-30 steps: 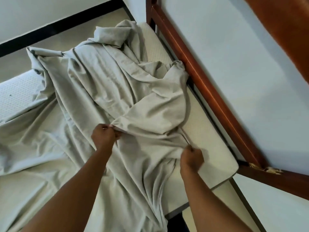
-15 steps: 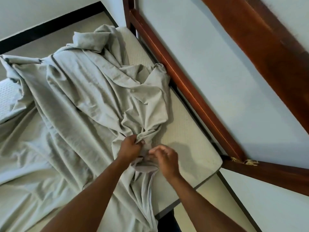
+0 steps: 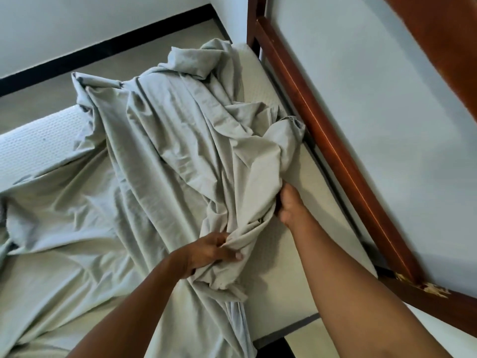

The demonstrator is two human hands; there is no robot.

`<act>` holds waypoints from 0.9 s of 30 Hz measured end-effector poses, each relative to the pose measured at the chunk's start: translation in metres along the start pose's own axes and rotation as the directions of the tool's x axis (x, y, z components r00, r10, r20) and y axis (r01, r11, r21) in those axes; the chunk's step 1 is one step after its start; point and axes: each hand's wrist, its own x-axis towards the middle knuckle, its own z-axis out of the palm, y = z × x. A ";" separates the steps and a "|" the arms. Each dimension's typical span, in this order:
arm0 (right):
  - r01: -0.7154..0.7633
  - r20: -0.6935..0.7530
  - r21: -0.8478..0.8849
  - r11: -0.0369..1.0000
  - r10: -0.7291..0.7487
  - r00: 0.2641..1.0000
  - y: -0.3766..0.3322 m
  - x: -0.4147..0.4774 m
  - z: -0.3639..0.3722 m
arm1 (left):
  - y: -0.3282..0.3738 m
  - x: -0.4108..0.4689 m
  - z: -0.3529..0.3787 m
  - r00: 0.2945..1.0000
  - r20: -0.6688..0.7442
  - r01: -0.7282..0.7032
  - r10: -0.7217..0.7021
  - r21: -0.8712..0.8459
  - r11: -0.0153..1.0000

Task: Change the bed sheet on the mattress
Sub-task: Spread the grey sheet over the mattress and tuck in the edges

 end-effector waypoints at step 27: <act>0.002 -0.125 0.427 0.904 0.056 0.991 0.131 -0.166 -0.116 | -0.056 -0.038 0.109 0.990 0.122 -0.108 0.077 0.276 0.955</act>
